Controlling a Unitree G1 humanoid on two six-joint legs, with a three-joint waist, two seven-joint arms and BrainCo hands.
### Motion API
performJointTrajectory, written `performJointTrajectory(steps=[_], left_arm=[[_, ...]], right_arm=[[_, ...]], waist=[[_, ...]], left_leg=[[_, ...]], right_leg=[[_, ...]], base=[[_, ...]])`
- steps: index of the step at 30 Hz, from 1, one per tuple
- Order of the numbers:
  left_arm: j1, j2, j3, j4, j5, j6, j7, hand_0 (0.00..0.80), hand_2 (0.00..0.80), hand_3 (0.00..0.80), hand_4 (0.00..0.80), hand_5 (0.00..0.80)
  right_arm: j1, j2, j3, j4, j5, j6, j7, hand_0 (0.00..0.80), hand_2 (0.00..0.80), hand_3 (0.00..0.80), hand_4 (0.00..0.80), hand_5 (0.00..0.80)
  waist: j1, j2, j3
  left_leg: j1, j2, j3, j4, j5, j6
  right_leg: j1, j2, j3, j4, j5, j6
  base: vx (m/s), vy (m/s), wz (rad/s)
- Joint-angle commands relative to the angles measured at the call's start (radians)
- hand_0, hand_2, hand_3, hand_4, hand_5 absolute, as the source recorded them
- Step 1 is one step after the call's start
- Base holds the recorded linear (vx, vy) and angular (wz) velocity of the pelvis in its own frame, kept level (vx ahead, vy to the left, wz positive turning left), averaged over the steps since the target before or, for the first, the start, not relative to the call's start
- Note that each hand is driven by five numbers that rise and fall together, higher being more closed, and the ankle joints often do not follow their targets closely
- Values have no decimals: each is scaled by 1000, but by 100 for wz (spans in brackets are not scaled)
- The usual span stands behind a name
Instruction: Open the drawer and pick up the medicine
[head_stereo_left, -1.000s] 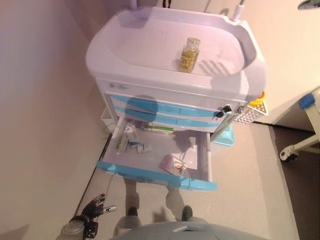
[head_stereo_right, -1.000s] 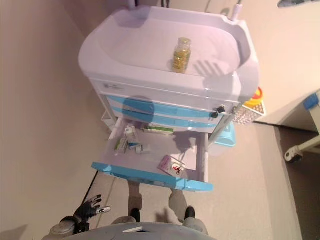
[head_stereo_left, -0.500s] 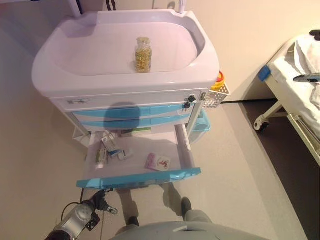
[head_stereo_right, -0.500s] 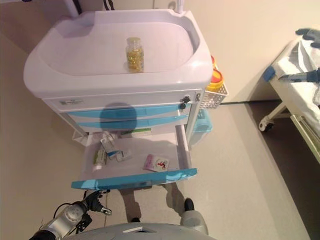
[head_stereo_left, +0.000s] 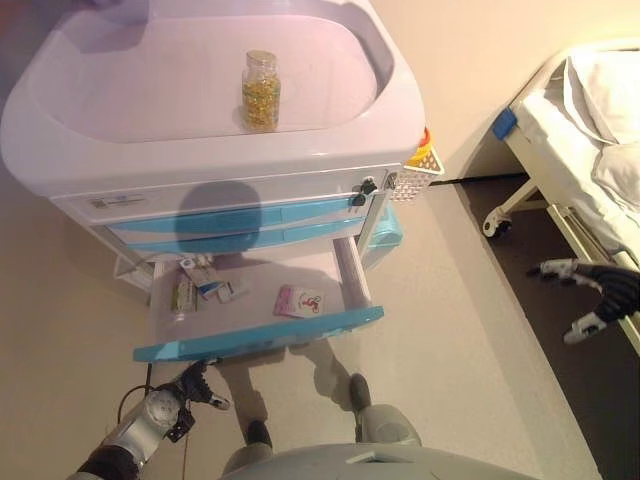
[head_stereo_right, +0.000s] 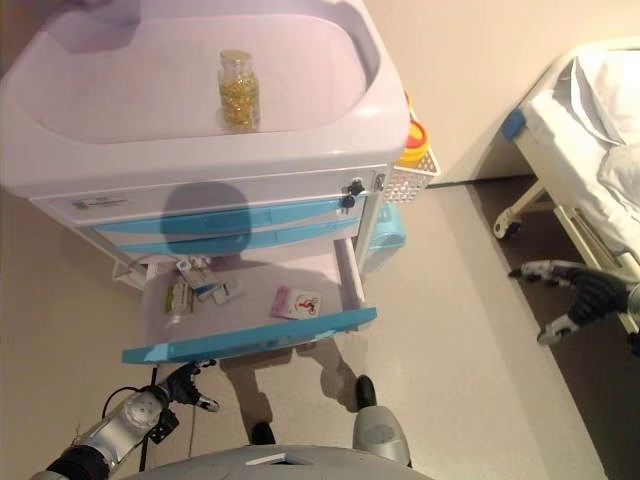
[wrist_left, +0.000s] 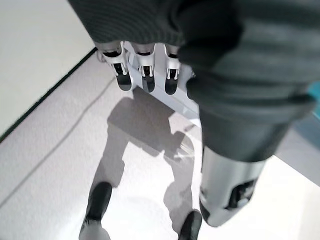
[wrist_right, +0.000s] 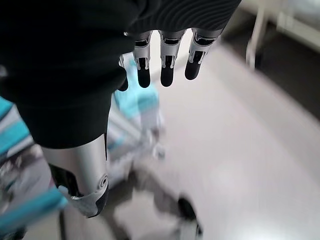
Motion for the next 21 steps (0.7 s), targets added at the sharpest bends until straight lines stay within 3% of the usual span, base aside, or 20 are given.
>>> performJointTrajectory(steps=[1,10,21], left_arm=[[-93,76,78,34,7,-50,32,0,0,0,0,0],[-251,100,-11,92,-32,-29,53,0,0,0,0,0],[-353,73,-33,156,-123,-9,96,0,0,0,0,0]], right_arm=[[-36,55,100,46,78,15,115,0,0,0,0,0],[-246,268,513,445,251,-54,181,0,0,0,0,0],[-348,435,675,486,378,-21,177,0,0,0,0,0]], waist=[[9,-23,-14],[35,-10,-11],[28,18,4]], left_leg=[[-81,28,-10,129,-26,38],[-87,25,-21,146,-21,32],[-104,17,-22,147,-12,31]], right_leg=[[-25,-23,-16,148,-30,32],[-16,-39,-42,140,-17,34],[-31,-45,-37,134,-14,39]], base=[[0,0,0],[0,0,0],[-28,29,-1]])
